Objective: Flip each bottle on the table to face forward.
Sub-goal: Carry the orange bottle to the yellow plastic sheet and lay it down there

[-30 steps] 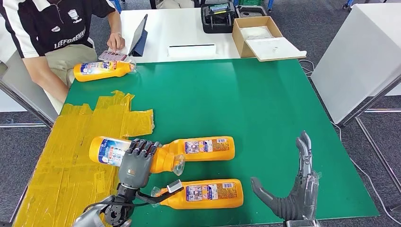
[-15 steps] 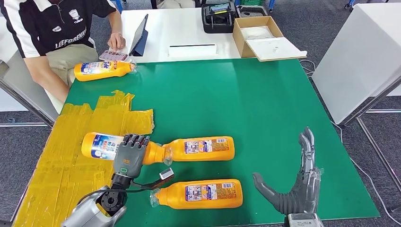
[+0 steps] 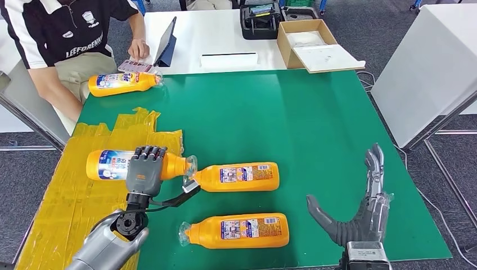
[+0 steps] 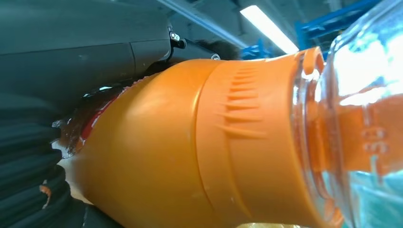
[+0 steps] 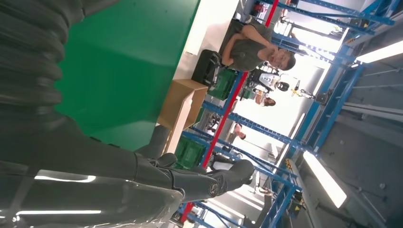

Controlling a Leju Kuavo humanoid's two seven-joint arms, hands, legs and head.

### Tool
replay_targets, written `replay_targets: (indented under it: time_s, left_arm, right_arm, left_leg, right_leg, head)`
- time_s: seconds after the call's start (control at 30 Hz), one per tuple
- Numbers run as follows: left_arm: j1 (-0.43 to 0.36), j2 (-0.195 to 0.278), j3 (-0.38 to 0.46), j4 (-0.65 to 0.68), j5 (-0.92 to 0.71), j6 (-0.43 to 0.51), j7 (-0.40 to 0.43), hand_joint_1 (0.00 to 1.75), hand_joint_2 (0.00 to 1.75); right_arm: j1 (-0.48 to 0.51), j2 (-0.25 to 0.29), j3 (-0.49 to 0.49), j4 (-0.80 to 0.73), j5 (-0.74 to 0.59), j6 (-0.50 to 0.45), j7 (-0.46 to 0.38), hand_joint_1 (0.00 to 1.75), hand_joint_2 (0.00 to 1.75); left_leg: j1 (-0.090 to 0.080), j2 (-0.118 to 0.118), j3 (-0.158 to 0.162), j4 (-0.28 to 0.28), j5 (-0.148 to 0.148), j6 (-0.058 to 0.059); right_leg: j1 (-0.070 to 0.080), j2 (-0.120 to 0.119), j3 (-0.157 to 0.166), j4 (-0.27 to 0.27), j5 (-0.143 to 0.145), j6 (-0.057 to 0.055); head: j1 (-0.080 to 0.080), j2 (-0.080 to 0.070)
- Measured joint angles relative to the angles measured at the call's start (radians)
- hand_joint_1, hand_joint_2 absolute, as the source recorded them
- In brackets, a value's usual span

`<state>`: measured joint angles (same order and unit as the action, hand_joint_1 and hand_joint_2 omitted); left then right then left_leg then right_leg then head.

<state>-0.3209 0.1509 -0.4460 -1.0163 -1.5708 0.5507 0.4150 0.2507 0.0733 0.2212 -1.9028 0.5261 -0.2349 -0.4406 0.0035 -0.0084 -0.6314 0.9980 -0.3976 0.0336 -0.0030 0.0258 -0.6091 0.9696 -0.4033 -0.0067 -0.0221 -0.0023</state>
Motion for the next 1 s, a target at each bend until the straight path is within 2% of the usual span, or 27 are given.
replay_targets:
  time_s: [0.3, 0.33, 0.43, 0.47, 0.63, 1.0]
  left_arm:
    - [-0.016, -0.002, 0.114, 0.021, 0.000, 0.023, 0.010, 1.75, 1.75]
    - [-0.017, -0.003, 0.121, 0.024, 0.000, 0.024, 0.009, 1.61, 1.75]
    - [-0.020, -0.007, 0.136, 0.035, 0.000, 0.025, 0.007, 0.30, 1.75]
    - [-0.022, -0.009, 0.140, 0.040, 0.000, 0.025, 0.004, 0.00, 1.75]
    - [-0.033, -0.024, 0.166, 0.082, 0.000, 0.027, -0.026, 0.00, 1.75]
    - [-0.042, -0.048, 0.193, 0.129, -0.001, 0.028, -0.038, 0.00, 1.75]
  right_arm:
    - [-0.016, 0.020, -0.018, 0.000, 0.007, 0.002, -0.003, 0.00, 1.75]
    - [-0.017, 0.021, -0.018, 0.000, 0.008, 0.002, -0.003, 0.00, 1.75]
    - [-0.018, 0.024, -0.018, 0.001, 0.009, 0.000, -0.003, 0.00, 1.75]
    - [-0.018, 0.025, -0.018, 0.001, 0.009, -0.002, -0.003, 0.00, 1.75]
    - [-0.015, 0.024, -0.018, 0.003, 0.010, -0.014, -0.004, 0.00, 1.75]
    - [-0.009, 0.024, -0.017, 0.011, 0.025, -0.016, 0.001, 0.00, 1.75]
  left_leg:
    - [0.000, 0.000, 0.000, 0.000, 0.000, 0.000]
    - [0.000, 0.000, 0.000, 0.000, 0.000, 0.000]
    - [0.000, 0.000, 0.000, 0.000, 0.000, 0.000]
    - [0.000, 0.000, 0.000, 0.000, 0.000, 0.000]
    - [0.000, 0.000, 0.000, 0.000, 0.000, 0.000]
    - [0.000, 0.000, 0.000, 0.000, 0.000, 0.000]
  right_leg:
    - [0.000, 0.000, 0.000, 0.000, 0.000, 0.000]
    - [0.000, 0.000, 0.000, 0.000, 0.000, 0.000]
    - [0.000, 0.000, 0.000, 0.000, 0.000, 0.000]
    - [0.000, 0.000, 0.000, 0.000, 0.000, 0.000]
    - [0.000, 0.000, 0.000, 0.000, 0.000, 0.000]
    - [0.000, 0.000, 0.000, 0.000, 0.000, 0.000]
  head:
    - [0.000, 0.000]
    - [0.000, 0.000]
    - [0.000, 0.000]
    - [0.000, 0.000]
    - [0.000, 0.000]
    - [0.000, 0.000]
